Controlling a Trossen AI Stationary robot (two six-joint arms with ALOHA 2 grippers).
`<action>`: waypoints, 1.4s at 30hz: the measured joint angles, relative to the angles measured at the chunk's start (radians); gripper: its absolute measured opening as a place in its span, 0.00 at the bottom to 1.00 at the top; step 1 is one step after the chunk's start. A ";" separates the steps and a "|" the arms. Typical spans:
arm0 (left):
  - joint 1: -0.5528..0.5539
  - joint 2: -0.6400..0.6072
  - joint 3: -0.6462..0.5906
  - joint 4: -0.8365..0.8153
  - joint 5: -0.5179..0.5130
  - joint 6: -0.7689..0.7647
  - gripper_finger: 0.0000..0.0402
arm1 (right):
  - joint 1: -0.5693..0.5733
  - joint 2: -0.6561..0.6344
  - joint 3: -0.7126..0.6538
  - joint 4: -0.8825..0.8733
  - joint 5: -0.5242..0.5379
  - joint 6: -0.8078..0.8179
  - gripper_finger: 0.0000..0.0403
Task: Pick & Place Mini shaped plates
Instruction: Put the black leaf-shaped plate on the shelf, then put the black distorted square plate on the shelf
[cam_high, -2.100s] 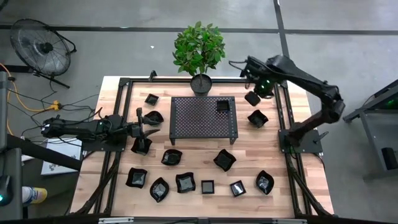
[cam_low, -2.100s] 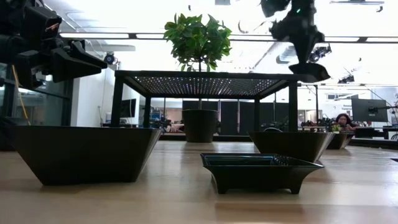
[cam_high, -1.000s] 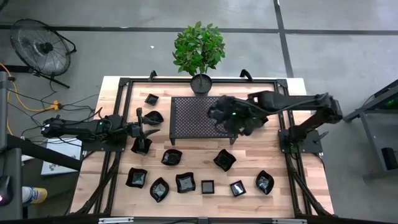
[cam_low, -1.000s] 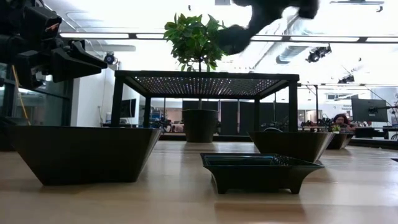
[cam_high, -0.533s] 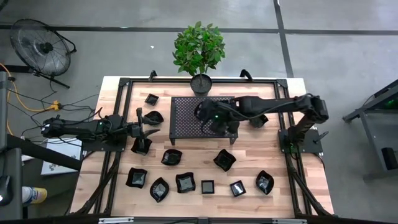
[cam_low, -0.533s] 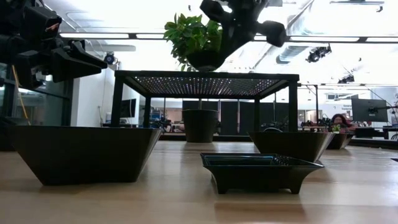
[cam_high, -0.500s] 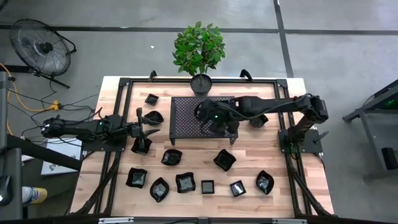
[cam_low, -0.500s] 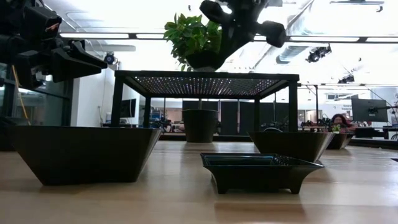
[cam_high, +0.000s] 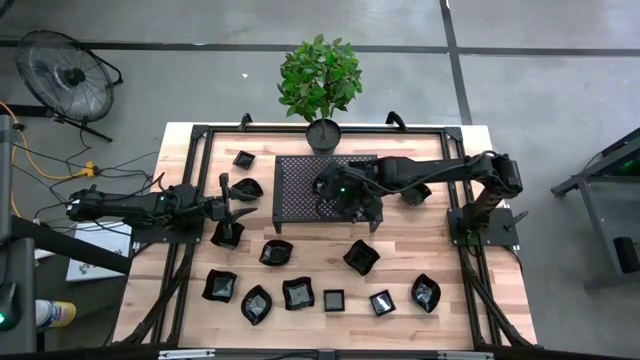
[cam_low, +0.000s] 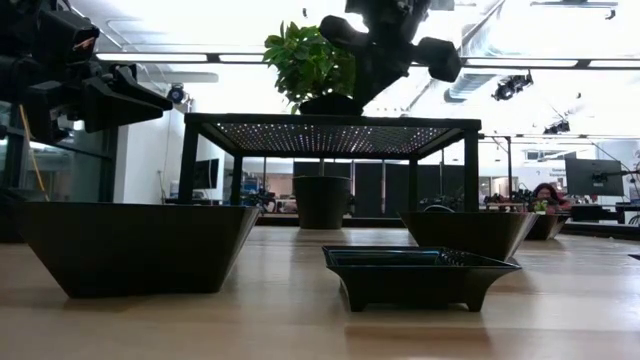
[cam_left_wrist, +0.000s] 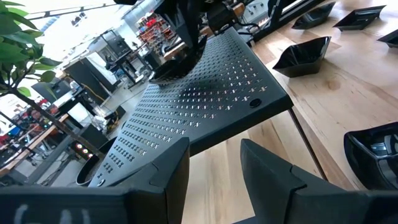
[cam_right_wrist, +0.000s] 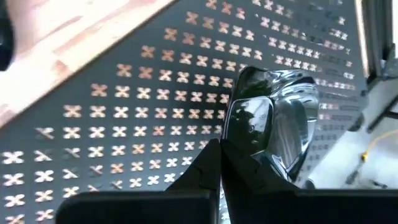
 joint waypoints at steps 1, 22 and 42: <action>0.000 0.000 0.000 0.000 0.000 0.000 0.35 | 0.000 0.000 0.000 0.005 0.009 0.000 0.00; 0.000 0.000 0.000 0.000 0.000 0.000 0.35 | -0.038 0.016 0.000 -0.023 -0.044 0.046 0.00; 0.000 0.000 0.000 0.000 0.000 0.000 0.35 | -0.039 0.016 0.000 -0.022 -0.053 0.194 0.19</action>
